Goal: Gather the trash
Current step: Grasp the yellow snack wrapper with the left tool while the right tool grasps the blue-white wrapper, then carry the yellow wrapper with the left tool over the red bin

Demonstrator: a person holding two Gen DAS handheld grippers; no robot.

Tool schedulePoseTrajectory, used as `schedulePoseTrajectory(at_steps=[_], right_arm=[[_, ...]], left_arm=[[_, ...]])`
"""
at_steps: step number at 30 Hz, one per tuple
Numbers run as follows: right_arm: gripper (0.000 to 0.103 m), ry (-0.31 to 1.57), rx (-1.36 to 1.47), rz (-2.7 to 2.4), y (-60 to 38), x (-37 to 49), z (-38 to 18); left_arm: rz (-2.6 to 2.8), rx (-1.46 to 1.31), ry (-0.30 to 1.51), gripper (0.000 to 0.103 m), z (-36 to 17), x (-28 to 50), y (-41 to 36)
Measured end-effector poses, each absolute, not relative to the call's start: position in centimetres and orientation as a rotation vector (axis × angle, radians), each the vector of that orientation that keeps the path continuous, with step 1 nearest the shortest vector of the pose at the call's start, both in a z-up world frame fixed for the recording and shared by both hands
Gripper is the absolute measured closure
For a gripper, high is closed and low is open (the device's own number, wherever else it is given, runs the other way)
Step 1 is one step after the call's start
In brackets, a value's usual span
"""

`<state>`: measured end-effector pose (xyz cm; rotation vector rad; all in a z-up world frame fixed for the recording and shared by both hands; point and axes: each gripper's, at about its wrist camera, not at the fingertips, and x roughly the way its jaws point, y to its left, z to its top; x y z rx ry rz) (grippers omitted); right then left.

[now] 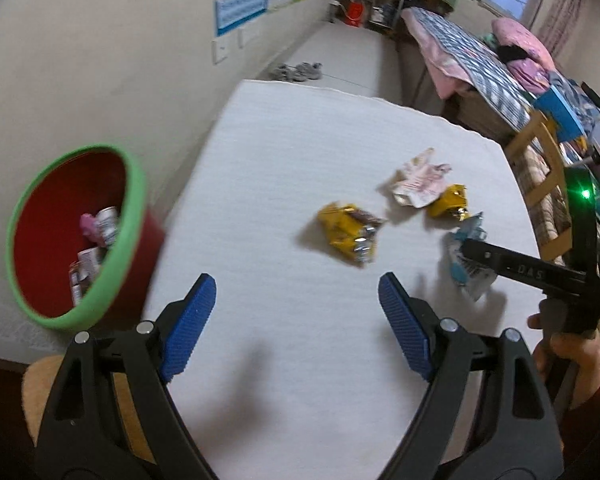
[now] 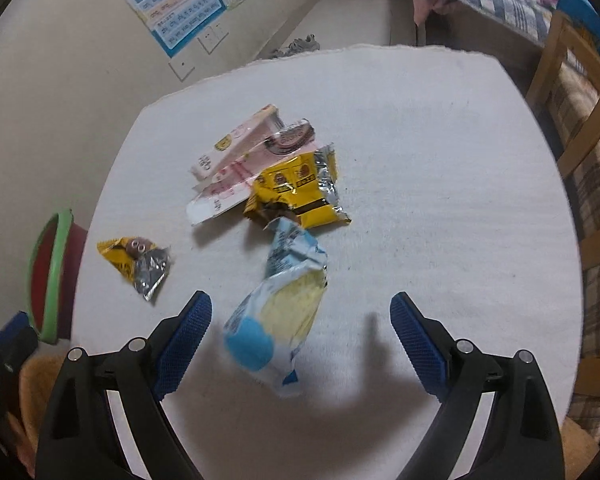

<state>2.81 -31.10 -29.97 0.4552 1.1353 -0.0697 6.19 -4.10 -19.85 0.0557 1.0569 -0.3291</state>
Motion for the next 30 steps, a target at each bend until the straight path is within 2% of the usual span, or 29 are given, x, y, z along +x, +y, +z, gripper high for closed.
schedulePoseTrajectory(at_steps=[5,8,12,14,16,17,19,20,21,24,26,30], right_arm=[[0.016,1.121,0.549,-0.033,-32.4,2.3,-30.0],[0.03,1.088,0.537,-0.03,-32.2,1.4,-29.0],[0.031,1.084,0.526,-0.011,-32.0,1.0,-28.4],[0.032,1.082,0.517,-0.011,-31.9,1.1,-28.4],[0.034,1.087,0.51,-0.011,-31.7,1.5,-28.6],[0.039,1.093,0.503,-0.012,-31.7,1.6,-28.7],[0.042,1.1,0.495,-0.028,-31.6,1.8,-29.1],[0.048,1.099,0.493,-0.04,-31.5,1.8,-29.2],[0.061,1.097,0.495,-0.044,-31.6,1.8,-29.3],[0.073,1.089,0.498,-0.033,-31.5,1.6,-29.4],[0.088,1.077,0.486,-0.026,-31.3,1.2,-29.0],[0.088,1.049,0.462,0.005,-30.6,0.2,-27.8]], left_arm=[[-0.361,0.045,1.092,0.022,-22.0,8.6,-8.0],[-0.367,0.038,1.133,0.026,-23.7,10.1,-10.0],[-0.333,0.02,1.171,0.028,-25.7,11.6,-11.3],[-0.312,0.012,1.192,0.036,-26.5,12.2,-11.3],[-0.287,0.008,1.23,0.059,-27.5,12.7,-11.3],[-0.277,0.009,1.231,0.061,-27.7,12.7,-11.1],[-0.286,0.033,1.229,0.081,-27.6,12.6,-11.1],[-0.291,0.041,1.227,0.081,-27.6,12.6,-11.0],[-0.293,0.042,1.223,0.084,-27.4,12.4,-10.8],[-0.29,-0.011,1.201,0.085,-26.4,11.8,-9.3],[-0.285,-0.012,1.172,0.085,-25.4,11.0,-8.4],[-0.27,0.028,1.104,0.085,-22.9,8.9,-7.0]])
